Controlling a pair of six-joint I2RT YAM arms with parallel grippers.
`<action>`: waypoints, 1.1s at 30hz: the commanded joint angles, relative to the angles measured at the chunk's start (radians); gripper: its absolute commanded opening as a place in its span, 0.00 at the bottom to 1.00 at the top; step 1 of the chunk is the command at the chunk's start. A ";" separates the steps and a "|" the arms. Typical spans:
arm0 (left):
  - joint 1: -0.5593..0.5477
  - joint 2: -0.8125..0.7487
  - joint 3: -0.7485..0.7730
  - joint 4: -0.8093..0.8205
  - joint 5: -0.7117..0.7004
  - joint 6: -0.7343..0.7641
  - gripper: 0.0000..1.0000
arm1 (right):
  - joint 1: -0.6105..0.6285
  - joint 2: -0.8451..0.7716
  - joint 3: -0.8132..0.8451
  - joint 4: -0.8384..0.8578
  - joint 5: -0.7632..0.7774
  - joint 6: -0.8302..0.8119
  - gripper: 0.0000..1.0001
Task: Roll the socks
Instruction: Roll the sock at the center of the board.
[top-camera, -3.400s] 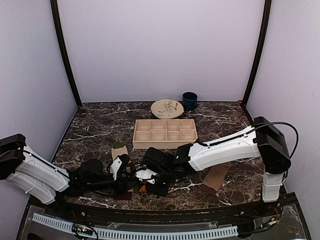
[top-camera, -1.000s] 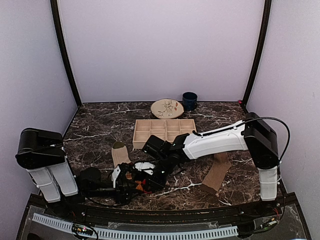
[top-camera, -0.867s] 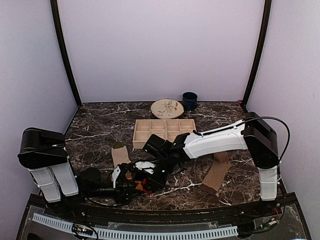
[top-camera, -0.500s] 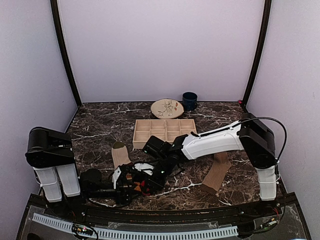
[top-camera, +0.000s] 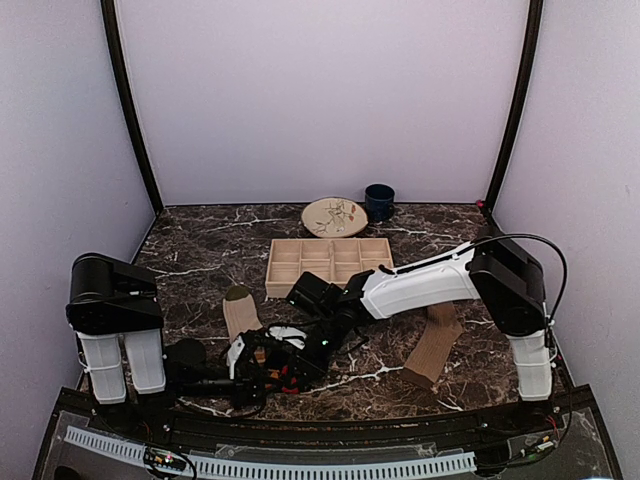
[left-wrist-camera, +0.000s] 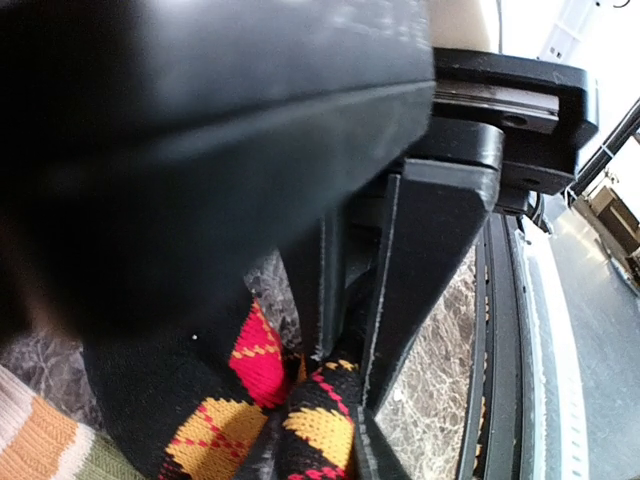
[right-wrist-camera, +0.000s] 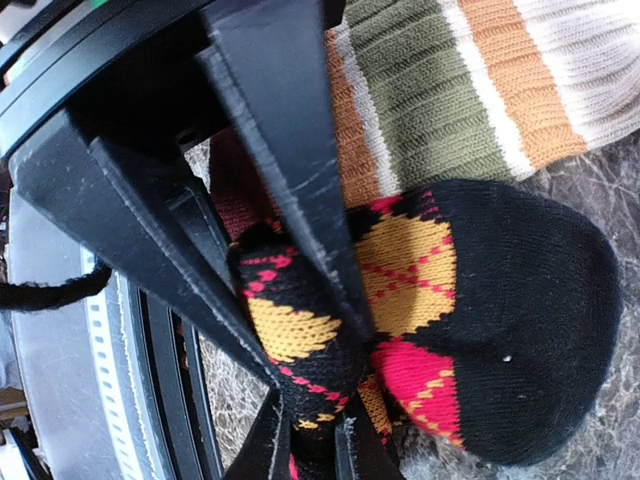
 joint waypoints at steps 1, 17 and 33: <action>-0.005 0.030 -0.003 0.059 0.021 -0.008 0.16 | 0.007 0.027 0.000 0.069 -0.037 0.004 0.11; -0.005 0.036 -0.039 0.110 -0.022 -0.033 0.00 | 0.006 -0.076 -0.101 0.133 0.179 0.031 0.29; -0.004 0.035 -0.018 0.053 -0.063 -0.078 0.00 | 0.027 -0.232 -0.259 0.234 0.460 0.057 0.31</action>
